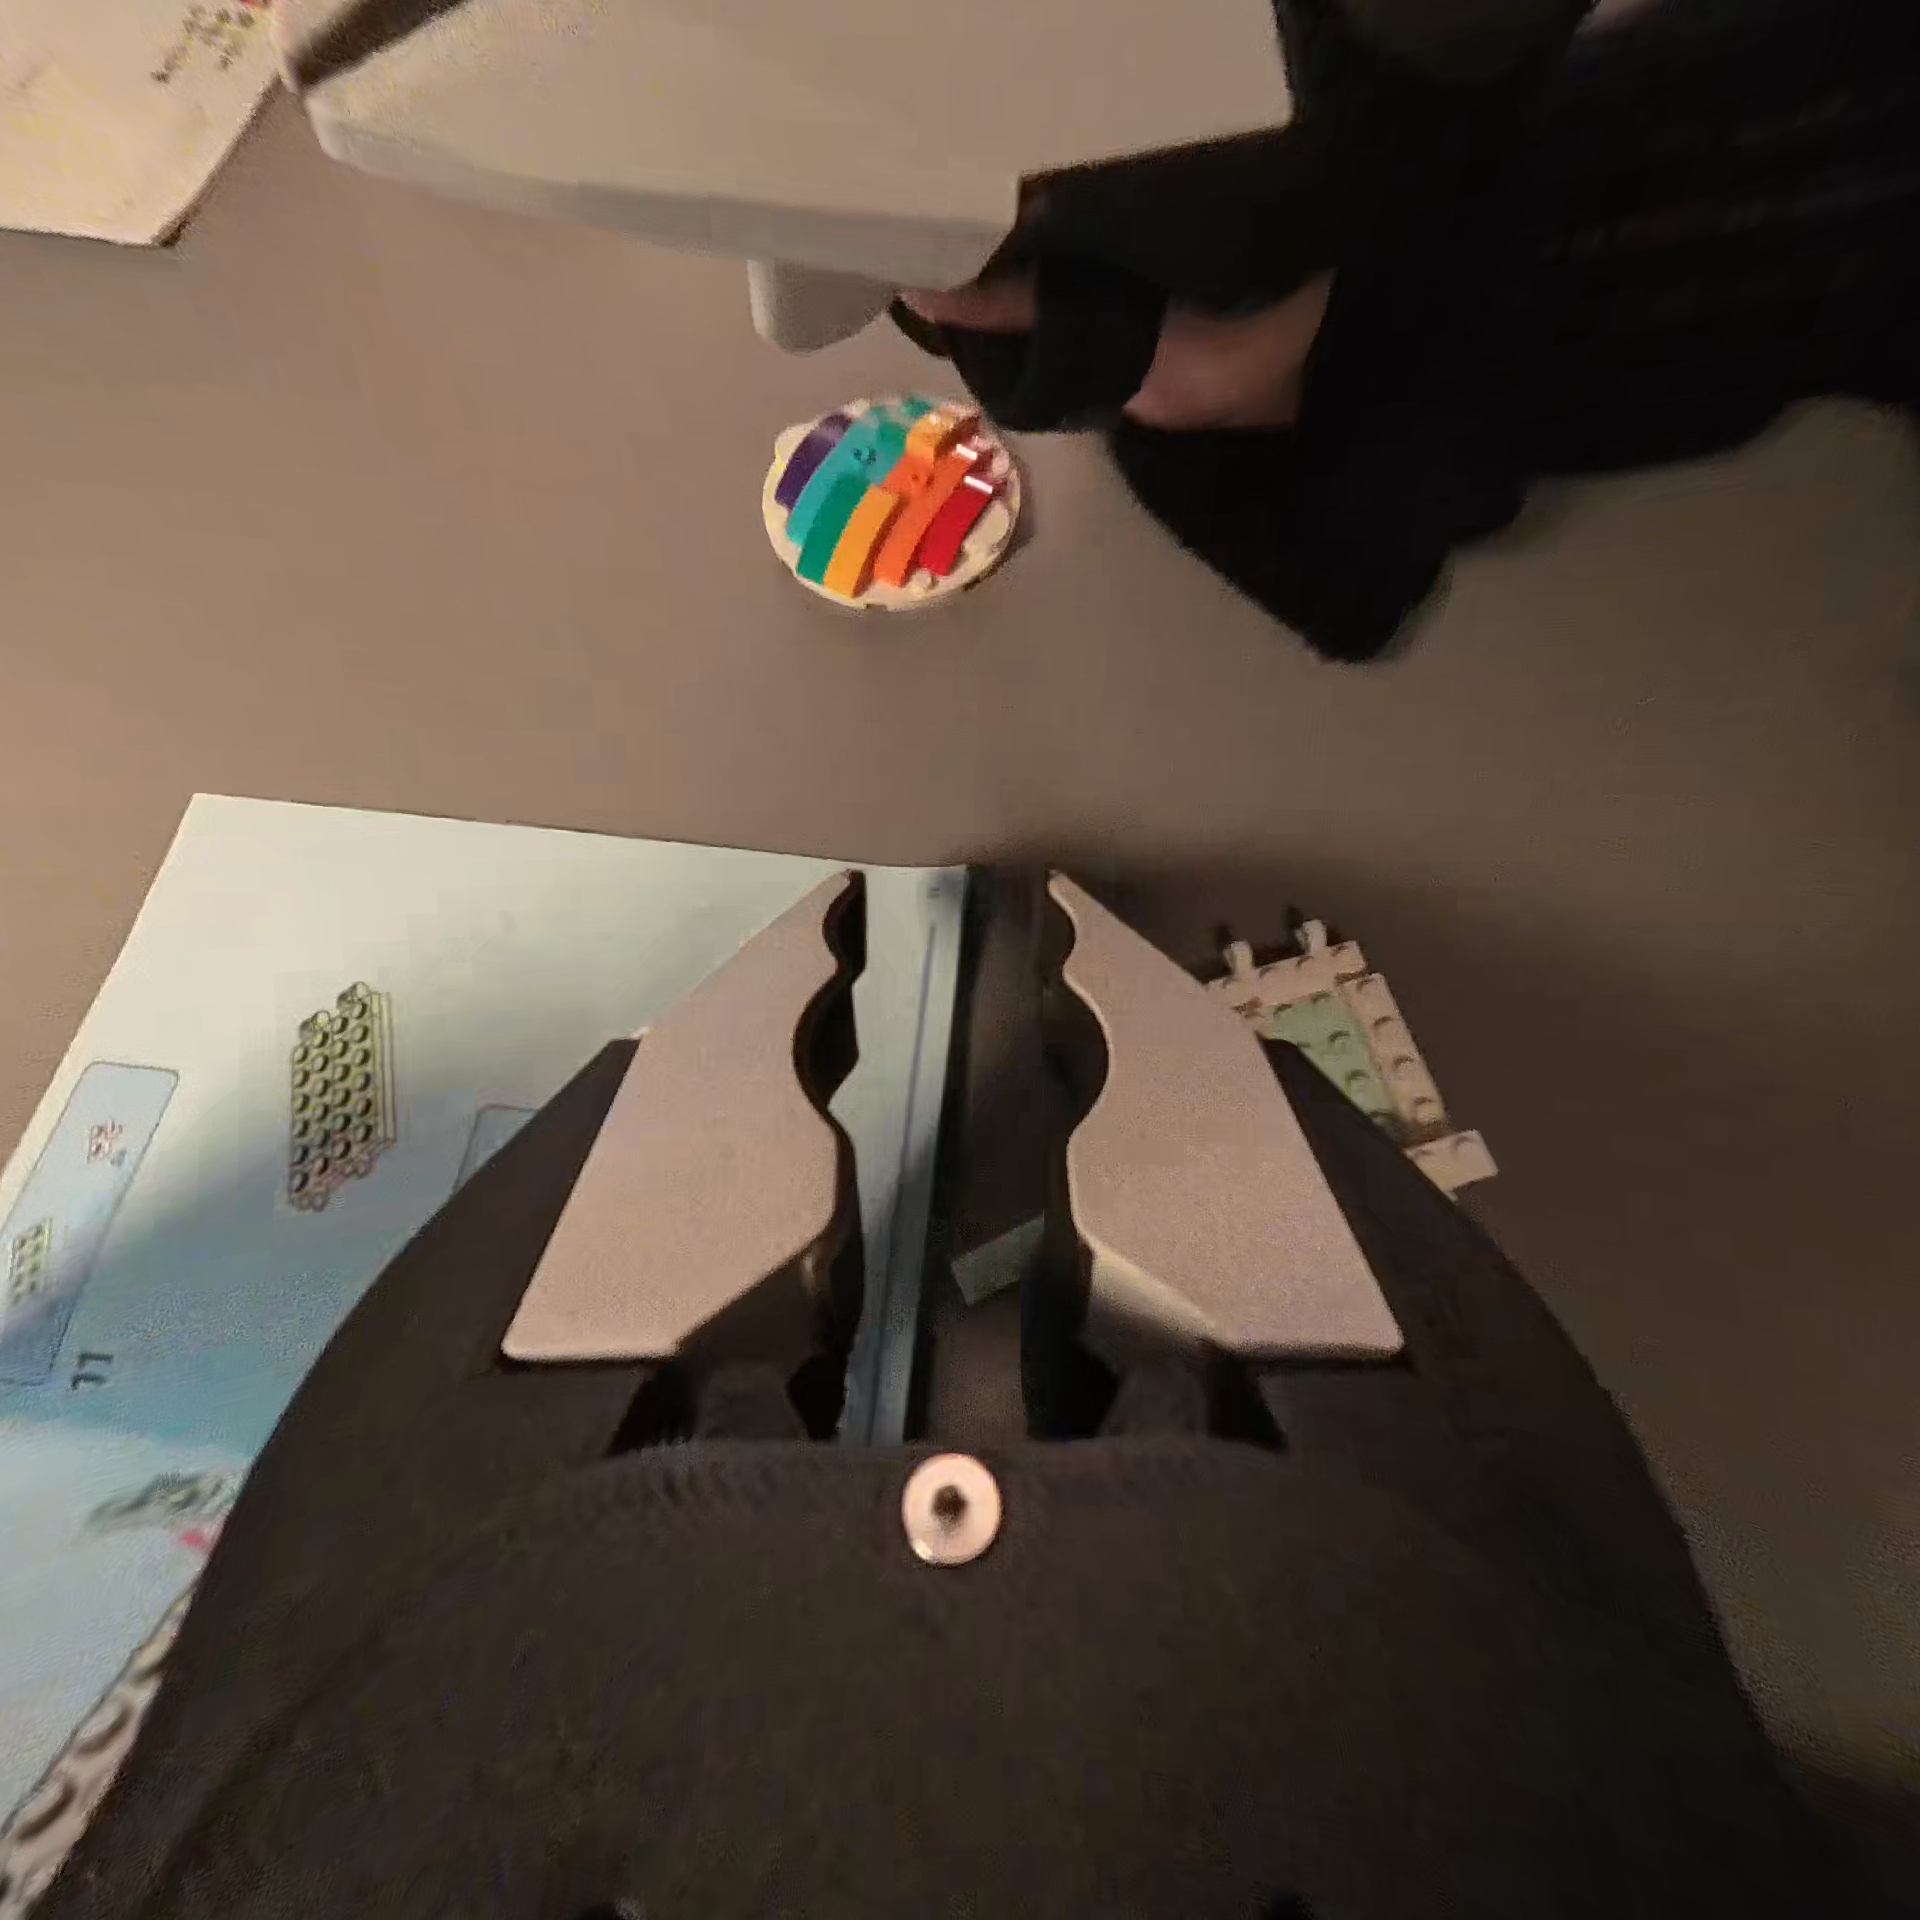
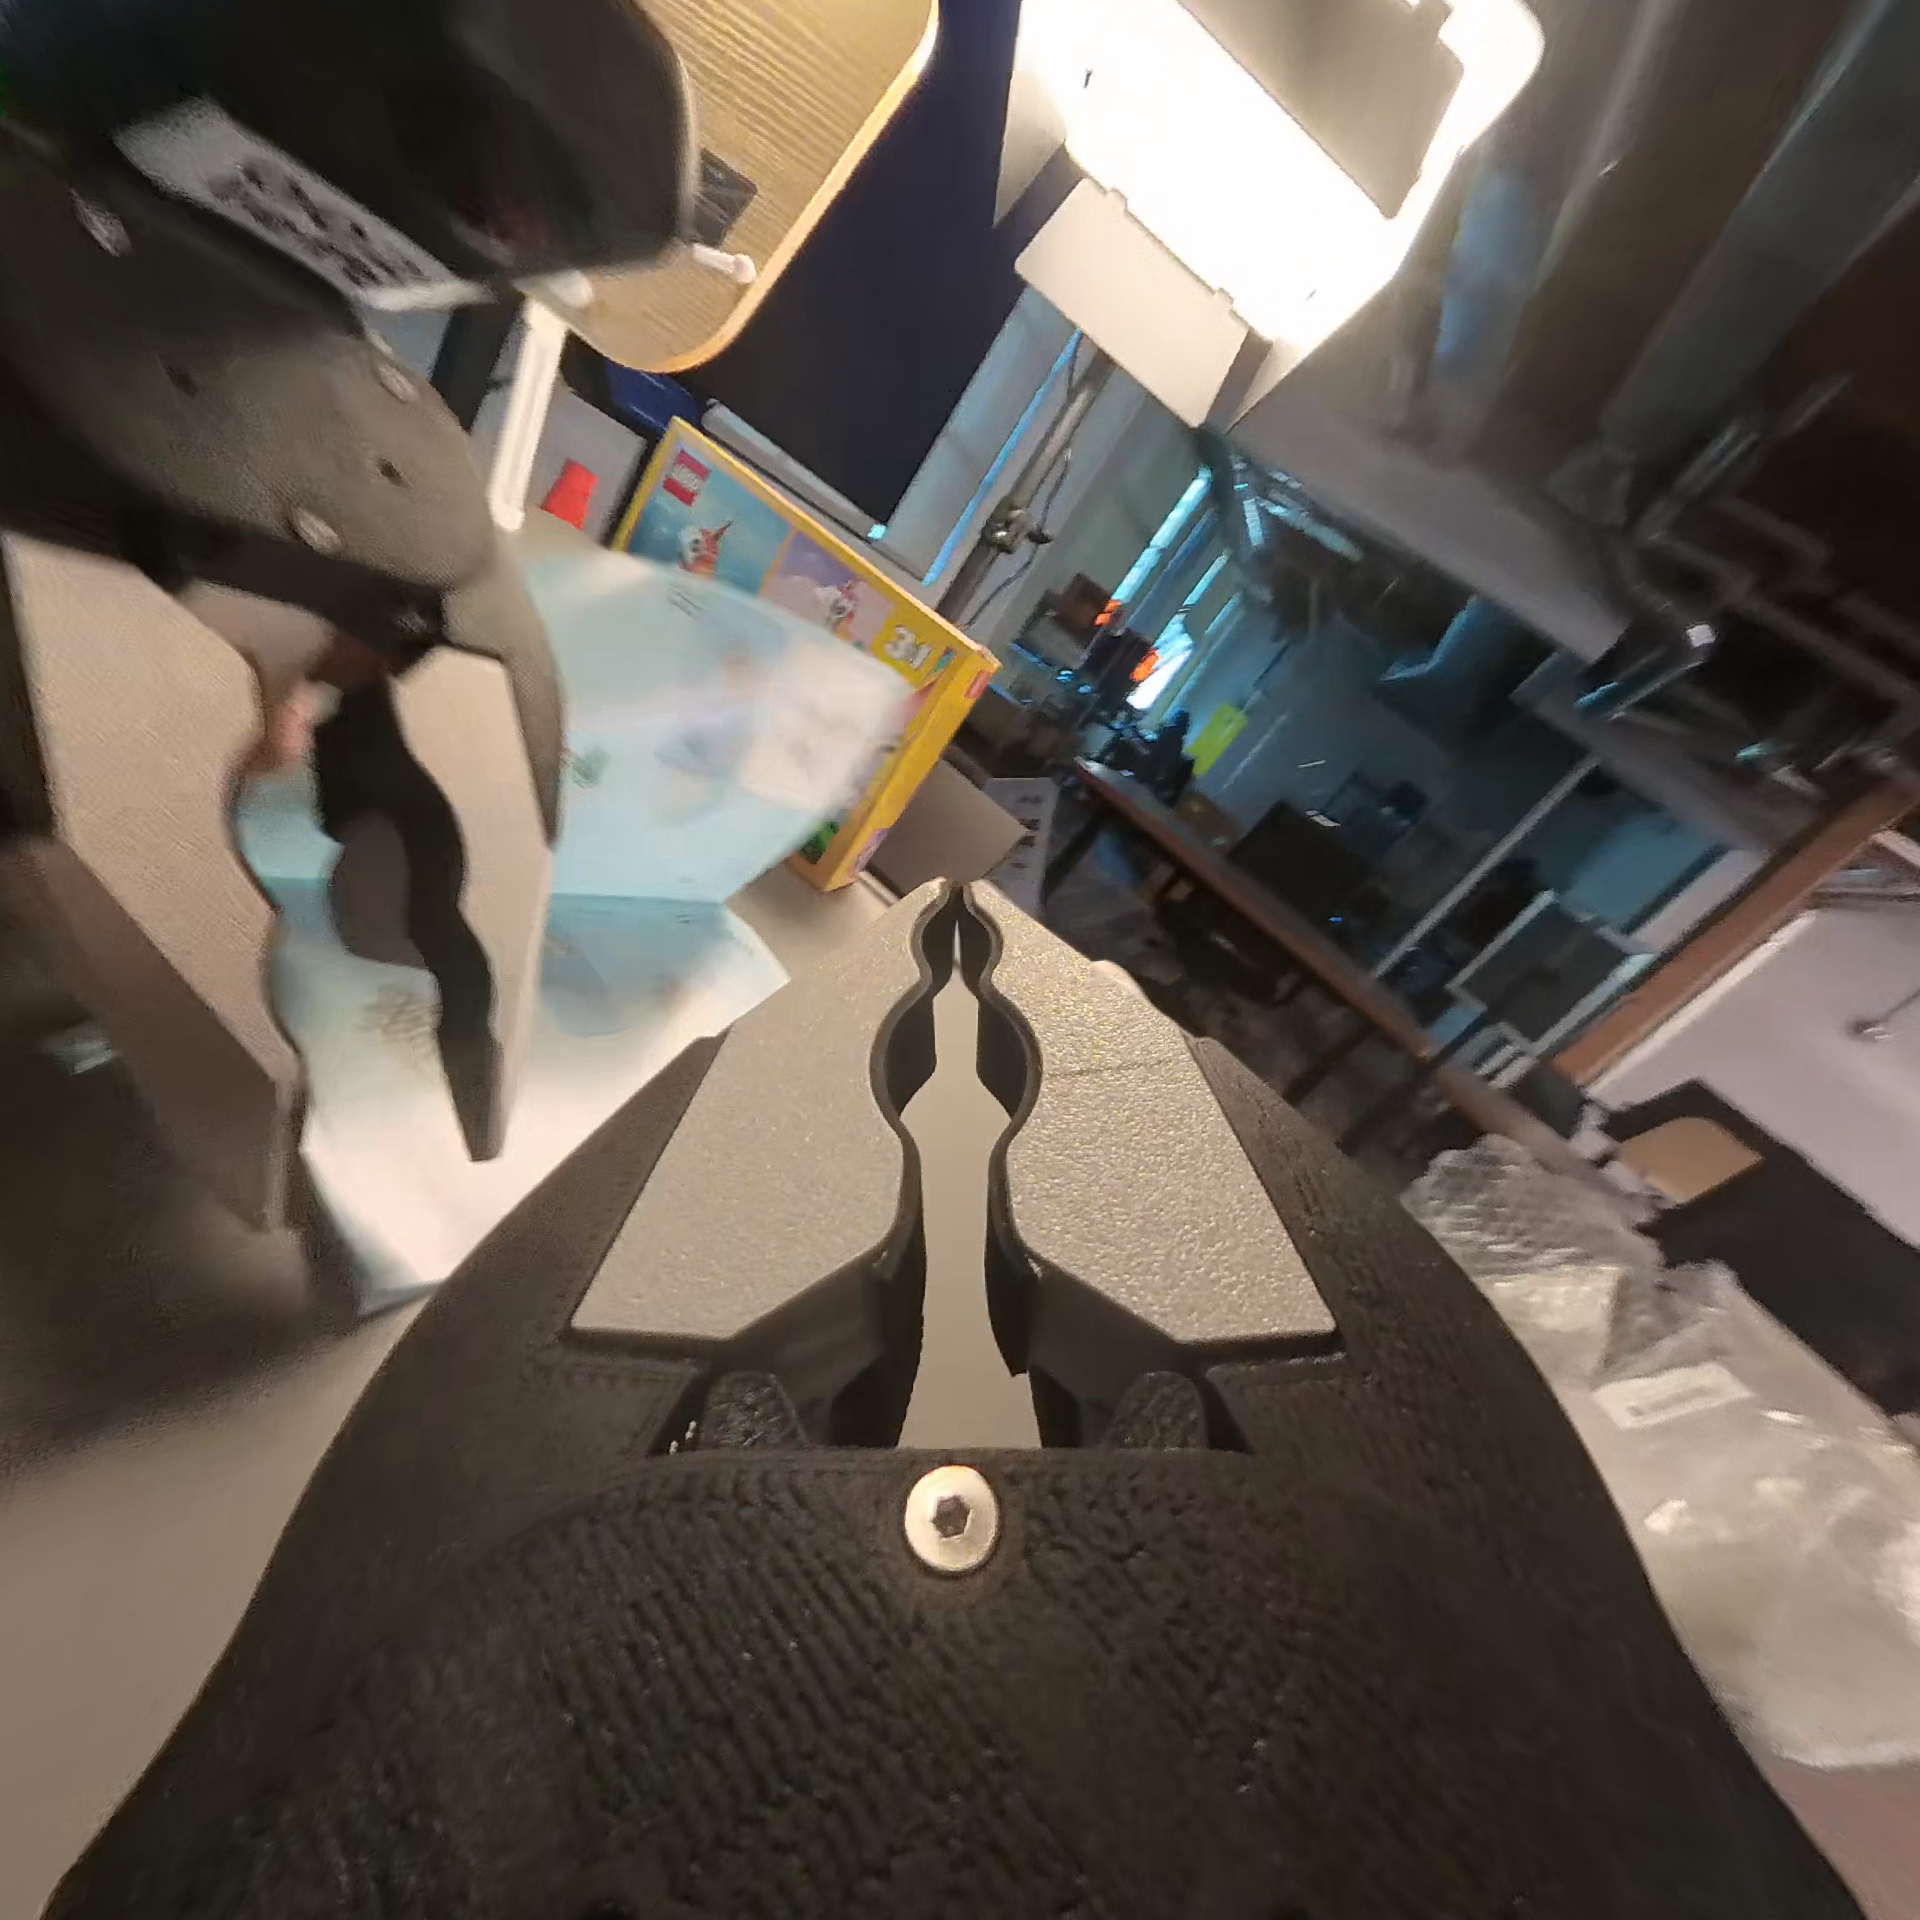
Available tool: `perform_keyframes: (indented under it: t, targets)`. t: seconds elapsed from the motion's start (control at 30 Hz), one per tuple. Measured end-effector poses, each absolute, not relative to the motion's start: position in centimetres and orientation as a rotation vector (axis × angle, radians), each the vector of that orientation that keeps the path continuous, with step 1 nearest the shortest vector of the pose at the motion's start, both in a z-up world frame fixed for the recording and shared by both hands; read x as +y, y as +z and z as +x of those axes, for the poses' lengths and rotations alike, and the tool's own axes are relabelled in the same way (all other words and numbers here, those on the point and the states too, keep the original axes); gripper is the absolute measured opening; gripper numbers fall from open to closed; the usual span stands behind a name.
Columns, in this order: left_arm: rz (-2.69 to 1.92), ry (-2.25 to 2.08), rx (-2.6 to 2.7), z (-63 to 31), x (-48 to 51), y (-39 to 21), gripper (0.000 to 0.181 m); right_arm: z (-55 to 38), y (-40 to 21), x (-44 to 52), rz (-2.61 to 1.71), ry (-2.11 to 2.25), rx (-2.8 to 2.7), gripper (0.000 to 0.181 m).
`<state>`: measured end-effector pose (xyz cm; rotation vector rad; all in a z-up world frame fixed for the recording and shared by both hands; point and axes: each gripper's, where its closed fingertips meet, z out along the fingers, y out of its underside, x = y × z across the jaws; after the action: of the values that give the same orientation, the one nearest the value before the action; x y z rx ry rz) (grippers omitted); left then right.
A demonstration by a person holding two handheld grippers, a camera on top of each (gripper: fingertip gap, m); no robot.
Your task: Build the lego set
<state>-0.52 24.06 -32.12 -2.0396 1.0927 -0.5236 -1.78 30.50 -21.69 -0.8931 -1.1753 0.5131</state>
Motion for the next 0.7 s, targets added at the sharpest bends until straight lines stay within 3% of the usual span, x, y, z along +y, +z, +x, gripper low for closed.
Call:
perform_keyframes:
  t: [0.17,0.47,0.7]
  targets:
    - [-2.105,-0.514,1.085,-1.1,24.5,-33.6,0.028,-1.6,-22.5,30.5,-0.901,0.571,-1.215,0.0]
    - [-2.144,-0.75,0.889,-1.4,24.8,-33.1,0.0,-1.7,-24.3,29.8,-0.898,0.638,-1.379,0.0]
    - [-2.074,-1.06,0.685,-1.8,24.8,-30.9,0.0,-1.6,-29.3,25.9,-0.922,0.796,-1.799,0.006]
